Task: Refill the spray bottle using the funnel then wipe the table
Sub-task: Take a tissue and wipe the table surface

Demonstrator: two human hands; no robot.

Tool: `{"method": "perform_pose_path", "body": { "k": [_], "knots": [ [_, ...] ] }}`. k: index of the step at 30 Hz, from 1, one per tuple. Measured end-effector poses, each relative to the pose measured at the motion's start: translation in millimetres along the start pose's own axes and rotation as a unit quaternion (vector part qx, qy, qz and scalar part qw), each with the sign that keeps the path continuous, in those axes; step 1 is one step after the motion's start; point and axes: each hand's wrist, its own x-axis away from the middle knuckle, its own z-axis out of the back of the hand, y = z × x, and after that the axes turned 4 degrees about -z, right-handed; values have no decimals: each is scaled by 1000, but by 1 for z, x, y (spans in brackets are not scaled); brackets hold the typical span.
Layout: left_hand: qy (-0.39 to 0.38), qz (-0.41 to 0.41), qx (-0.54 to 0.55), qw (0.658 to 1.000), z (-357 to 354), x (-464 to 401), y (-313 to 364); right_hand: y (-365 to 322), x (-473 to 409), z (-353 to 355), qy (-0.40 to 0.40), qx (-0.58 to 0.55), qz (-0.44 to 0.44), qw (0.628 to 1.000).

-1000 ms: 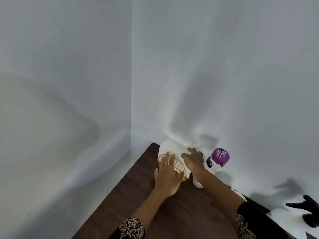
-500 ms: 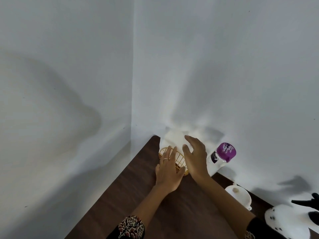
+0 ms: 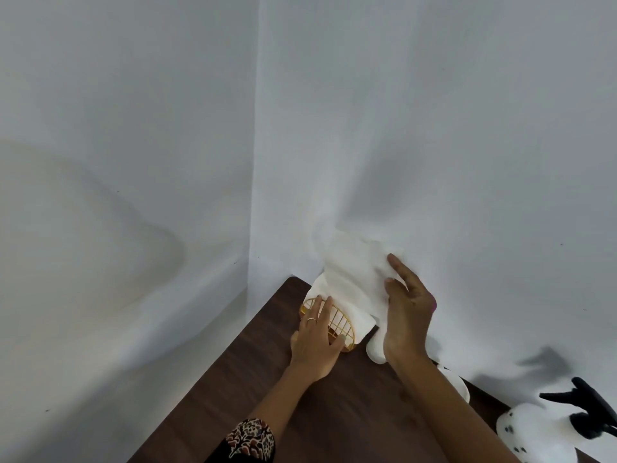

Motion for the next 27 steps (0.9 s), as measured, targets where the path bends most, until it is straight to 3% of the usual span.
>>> {"method": "perform_pose_path", "body": {
  "k": [2, 4, 7, 9, 12, 14, 16, 23, 27],
  "knots": [
    [19, 8, 20, 1000, 2, 4, 3, -11, 4, 7, 5, -24, -15, 1000],
    [91, 24, 101, 990, 5, 14, 11, -21, 13, 19, -13, -29, -25, 999],
    [172, 72, 309, 933, 20, 33, 30, -27, 30, 43, -48, 4, -33, 998],
    [150, 73, 421, 892, 37, 50, 45, -30, 46, 64, -68, -4, -52, 996],
    [8, 14, 510, 860, 61, 88, 69, -37, 72, 96, -69, -35, -82, 994],
    [-68, 0, 514, 855, 64, 115, 82, -38, 91, 122, -48, -36, -95, 994],
    [-87, 6, 502, 861, 57, 137, 90, -34, 105, 146, -45, -22, -109, 993],
    [-41, -6, 404, 914, 9, 211, 108, -14, 167, 220, 48, 110, -97, 988],
    [-44, -41, 358, 932, -9, 250, 121, -10, 202, 258, 27, 115, -90, 989]
  ]
}}
